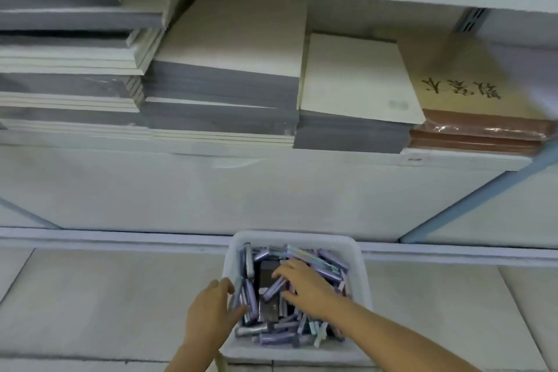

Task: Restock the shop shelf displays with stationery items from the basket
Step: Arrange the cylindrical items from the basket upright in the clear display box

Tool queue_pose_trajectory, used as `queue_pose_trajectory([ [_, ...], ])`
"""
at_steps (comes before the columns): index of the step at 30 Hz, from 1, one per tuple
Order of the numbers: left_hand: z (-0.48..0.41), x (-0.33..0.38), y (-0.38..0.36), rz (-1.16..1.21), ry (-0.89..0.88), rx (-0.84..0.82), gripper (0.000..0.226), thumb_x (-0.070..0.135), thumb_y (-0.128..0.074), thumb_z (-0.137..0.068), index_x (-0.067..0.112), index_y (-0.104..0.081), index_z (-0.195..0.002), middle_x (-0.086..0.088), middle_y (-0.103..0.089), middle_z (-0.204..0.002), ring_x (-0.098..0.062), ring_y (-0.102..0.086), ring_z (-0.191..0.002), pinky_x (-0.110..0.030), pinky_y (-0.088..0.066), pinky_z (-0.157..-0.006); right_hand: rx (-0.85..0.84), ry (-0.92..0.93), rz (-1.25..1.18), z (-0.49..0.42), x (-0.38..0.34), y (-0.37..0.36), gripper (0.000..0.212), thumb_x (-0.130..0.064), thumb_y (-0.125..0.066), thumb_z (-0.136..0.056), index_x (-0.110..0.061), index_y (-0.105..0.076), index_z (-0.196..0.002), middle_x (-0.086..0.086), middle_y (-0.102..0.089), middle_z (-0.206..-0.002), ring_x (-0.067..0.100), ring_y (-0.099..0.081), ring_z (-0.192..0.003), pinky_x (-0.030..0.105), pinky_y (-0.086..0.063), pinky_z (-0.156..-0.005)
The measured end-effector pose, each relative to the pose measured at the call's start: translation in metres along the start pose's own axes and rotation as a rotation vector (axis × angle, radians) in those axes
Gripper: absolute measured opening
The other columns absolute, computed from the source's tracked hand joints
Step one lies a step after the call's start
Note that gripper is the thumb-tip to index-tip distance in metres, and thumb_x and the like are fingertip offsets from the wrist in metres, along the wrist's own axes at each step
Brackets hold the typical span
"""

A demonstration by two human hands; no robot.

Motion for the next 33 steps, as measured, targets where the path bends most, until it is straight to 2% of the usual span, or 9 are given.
queue_pose_trajectory([
  [3, -0.002, 0.002, -0.011, -0.146, 0.018, 0.037, 0.039, 0.059, -0.06, -0.082, 0.029, -0.042, -0.099, 0.007, -0.044, -0.094, -0.013, -0.05, -0.077, -0.022, -0.04, -0.061, 0.039, -0.019, 0.044, -0.012, 0.008, -0.02, 0.038, -0.012, -0.059, -0.091, -0.018, -0.053, -0.129, 0.001, -0.047, -0.135, 0.018, -0.036, -0.13, 0.029, -0.033, -0.102],
  [6, -0.003, 0.007, -0.015, -0.253, -0.017, 0.061, 0.032, 0.051, -0.053, -0.091, 0.026, -0.043, -0.108, 0.005, -0.048, -0.105, -0.014, -0.057, -0.088, -0.024, -0.046, -0.067, 0.091, -0.018, 0.09, -0.022, 0.011, -0.025, 0.033, -0.011, -0.061, -0.089, -0.017, -0.058, -0.121, 0.001, -0.05, -0.13, 0.02, -0.039, -0.125, 0.03, -0.035, -0.099],
  [10, -0.004, 0.011, -0.009, -0.233, -0.027, 0.063, 0.019, 0.042, -0.051, -0.093, 0.025, -0.042, -0.096, 0.004, -0.053, -0.102, -0.015, -0.059, -0.089, -0.025, -0.044, -0.067, 0.1, 0.003, 0.035, -0.026, 0.01, -0.024, 0.019, -0.026, -0.064, -0.09, -0.021, -0.06, -0.108, -0.004, -0.055, -0.114, 0.015, -0.047, -0.111, 0.028, -0.039, -0.091],
  [14, 0.0, -0.004, 0.002, 0.127, 0.054, 0.095, 0.013, 0.033, -0.061, -0.091, 0.023, -0.052, -0.091, 0.006, -0.057, -0.09, -0.011, -0.055, -0.071, -0.022, -0.043, -0.064, 0.071, -0.083, -0.301, -0.023, 0.006, -0.018, 0.011, -0.037, -0.064, -0.089, -0.03, -0.056, -0.089, -0.012, -0.057, -0.086, 0.01, -0.057, -0.082, 0.029, -0.046, -0.077],
  [17, 0.008, -0.013, 0.008, 0.559, 0.112, 0.076, 0.006, 0.021, -0.063, -0.093, 0.016, -0.06, -0.093, 0.002, -0.069, -0.079, -0.016, -0.065, -0.065, -0.024, -0.052, -0.062, 0.015, -0.162, -0.623, -0.021, -0.005, -0.018, 0.03, -0.031, -0.065, -0.091, -0.026, -0.057, -0.12, -0.014, -0.063, -0.107, -0.003, -0.061, -0.097, 0.017, -0.05, -0.084],
  [21, 0.017, 0.001, 0.01, 0.976, 0.065, -0.047, 0.013, 0.004, -0.048, -0.098, 0.008, -0.058, -0.105, -0.014, -0.072, -0.084, -0.03, -0.069, -0.08, -0.027, -0.057, -0.068, 0.001, -0.104, -0.803, -0.017, -0.037, -0.015, 0.034, -0.019, -0.063, -0.093, -0.024, -0.057, -0.126, -0.012, -0.065, -0.112, -0.001, -0.064, -0.1, 0.016, -0.053, -0.083],
  [26, 0.018, 0.013, 0.008, 1.133, 0.115, -0.055, 0.029, 0.019, -0.031, -0.105, 0.014, -0.058, -0.111, -0.014, -0.069, -0.1, -0.019, -0.069, -0.083, -0.024, -0.055, -0.067, 0.111, -0.04, -0.68, -0.014, -0.063, -0.017, 0.027, -0.013, -0.068, -0.088, -0.014, -0.065, -0.115, -0.002, -0.07, -0.101, -0.001, -0.065, -0.083, 0.013, -0.051, -0.077],
  [30, 0.016, 0.01, 0.002, 1.134, 0.166, -0.014, 0.024, 0.035, -0.052, -0.098, 0.014, -0.06, -0.104, -0.006, -0.069, -0.081, -0.013, -0.064, -0.065, -0.026, -0.054, -0.06, 0.121, 0.014, -0.718, -0.012, -0.07, -0.02, 0.018, -0.01, -0.068, -0.086, -0.015, -0.068, -0.103, 0.006, -0.074, -0.093, 0.009, -0.071, -0.083, 0.023, -0.058, -0.078],
  [33, 0.008, -0.003, 0.003, 1.122, 0.213, 0.085, 0.033, 0.029, -0.051, -0.099, 0.0, -0.053, -0.083, -0.007, -0.056, -0.055, -0.019, -0.051, -0.052, -0.028, -0.045, -0.049, 0.097, -0.003, -0.712, -0.023, -0.065, -0.017, 0.026, -0.007, -0.063, -0.089, -0.017, -0.066, -0.113, 0.002, -0.072, -0.097, 0.005, -0.069, -0.085, 0.017, -0.055, -0.08],
])
Point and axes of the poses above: each hand's wrist, its own z-axis away from the middle knuckle, its own y-axis out of the back of the hand, x = y × z, the point moved 5 cm from there along -z, towards the middle knuckle
